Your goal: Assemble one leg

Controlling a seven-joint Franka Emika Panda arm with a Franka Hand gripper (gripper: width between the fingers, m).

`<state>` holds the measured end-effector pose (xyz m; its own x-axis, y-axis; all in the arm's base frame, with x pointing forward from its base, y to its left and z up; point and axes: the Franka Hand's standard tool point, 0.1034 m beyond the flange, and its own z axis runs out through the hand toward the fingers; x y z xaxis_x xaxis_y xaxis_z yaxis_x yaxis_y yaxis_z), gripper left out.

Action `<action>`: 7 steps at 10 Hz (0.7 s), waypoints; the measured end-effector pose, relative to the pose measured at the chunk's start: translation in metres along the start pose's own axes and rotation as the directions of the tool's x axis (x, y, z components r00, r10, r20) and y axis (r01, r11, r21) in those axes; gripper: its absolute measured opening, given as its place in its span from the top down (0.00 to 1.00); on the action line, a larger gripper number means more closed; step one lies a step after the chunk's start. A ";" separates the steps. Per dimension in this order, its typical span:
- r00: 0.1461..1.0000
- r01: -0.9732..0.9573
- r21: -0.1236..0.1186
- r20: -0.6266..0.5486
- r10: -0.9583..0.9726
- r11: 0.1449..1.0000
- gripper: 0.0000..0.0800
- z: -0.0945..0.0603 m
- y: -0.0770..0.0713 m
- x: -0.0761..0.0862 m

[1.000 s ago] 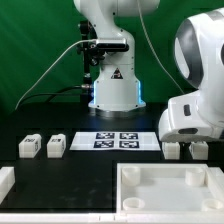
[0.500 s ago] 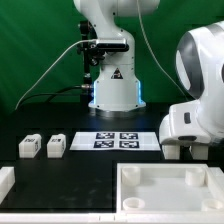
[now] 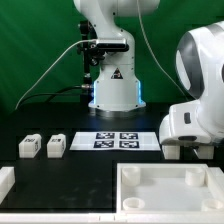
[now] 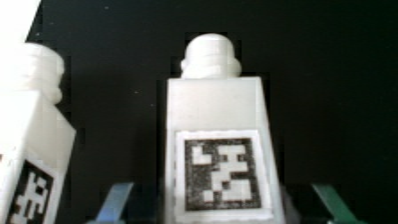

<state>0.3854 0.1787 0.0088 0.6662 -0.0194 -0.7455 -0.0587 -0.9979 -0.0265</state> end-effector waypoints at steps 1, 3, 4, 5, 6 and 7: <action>1.000 0.000 0.000 0.000 0.000 1.000 0.64 0.000 0.000 0.000; 1.000 0.000 0.000 0.000 0.000 1.000 0.64 0.000 0.000 0.000; 1.000 0.000 0.000 0.000 0.000 1.000 0.64 0.000 0.000 0.000; 1.000 0.000 0.000 0.000 0.000 1.000 0.64 0.000 0.000 0.000; 1.000 0.001 0.000 -0.001 -0.001 1.000 0.64 -0.001 0.000 0.000; 0.999 0.034 -0.018 -0.002 -0.034 0.999 0.64 -0.018 0.002 -0.003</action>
Offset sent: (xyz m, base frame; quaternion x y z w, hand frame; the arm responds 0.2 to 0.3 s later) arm 0.0000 0.0000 0.0000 0.0000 0.0000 0.0000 1.0000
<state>0.3962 0.1754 0.0229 0.6692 0.0143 -0.7429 -0.0230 -0.9989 -0.0399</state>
